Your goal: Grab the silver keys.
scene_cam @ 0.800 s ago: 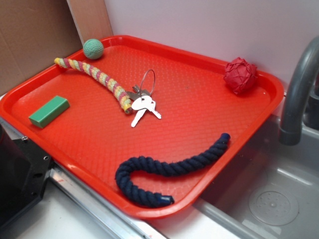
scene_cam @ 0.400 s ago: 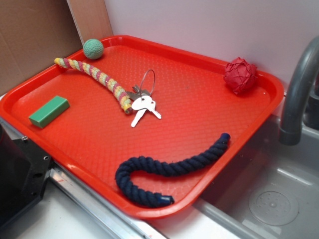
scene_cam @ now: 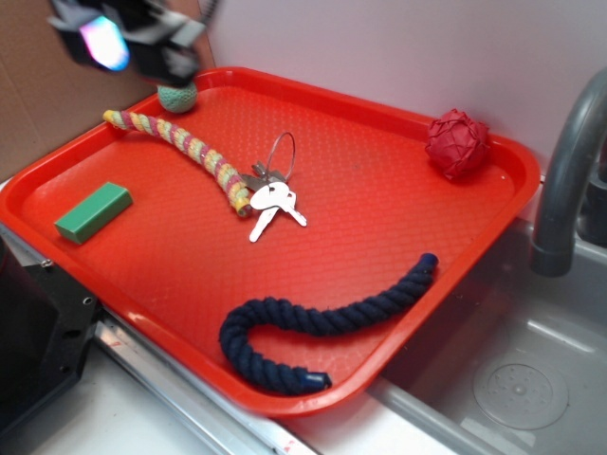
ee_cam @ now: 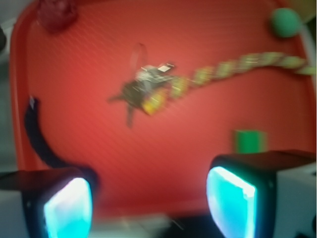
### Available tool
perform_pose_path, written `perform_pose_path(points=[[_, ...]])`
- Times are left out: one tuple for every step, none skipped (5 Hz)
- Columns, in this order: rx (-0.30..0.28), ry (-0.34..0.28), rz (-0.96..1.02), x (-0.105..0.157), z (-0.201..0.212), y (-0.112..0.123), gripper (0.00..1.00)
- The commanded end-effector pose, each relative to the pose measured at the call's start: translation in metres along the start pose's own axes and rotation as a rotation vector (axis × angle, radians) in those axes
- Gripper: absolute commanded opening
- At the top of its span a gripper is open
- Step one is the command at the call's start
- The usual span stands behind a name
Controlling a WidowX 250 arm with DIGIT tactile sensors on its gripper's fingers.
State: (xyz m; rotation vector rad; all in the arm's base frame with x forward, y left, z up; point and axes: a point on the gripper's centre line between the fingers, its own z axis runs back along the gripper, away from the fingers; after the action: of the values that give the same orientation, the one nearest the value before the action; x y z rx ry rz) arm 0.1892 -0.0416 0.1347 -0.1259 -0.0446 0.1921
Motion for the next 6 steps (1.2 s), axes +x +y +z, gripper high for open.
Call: perform_pose_path(points=[[0.023,-0.123,0.024,0.046,-0.072,-0.017,1.0],[0.078,-0.111,-0.006,0.058,-0.094,-0.014,1.0],[0.131,-0.111,-0.012,0.065,-0.094,-0.006,0.0],[0.133,-0.126,-0.023,0.069,-0.086,-0.001,0.0],[0.139,-0.138,-0.001,0.077,-0.075,0.006,0.0],[0.17,-0.133,-0.016,0.079,-0.079,0.007,0.0]])
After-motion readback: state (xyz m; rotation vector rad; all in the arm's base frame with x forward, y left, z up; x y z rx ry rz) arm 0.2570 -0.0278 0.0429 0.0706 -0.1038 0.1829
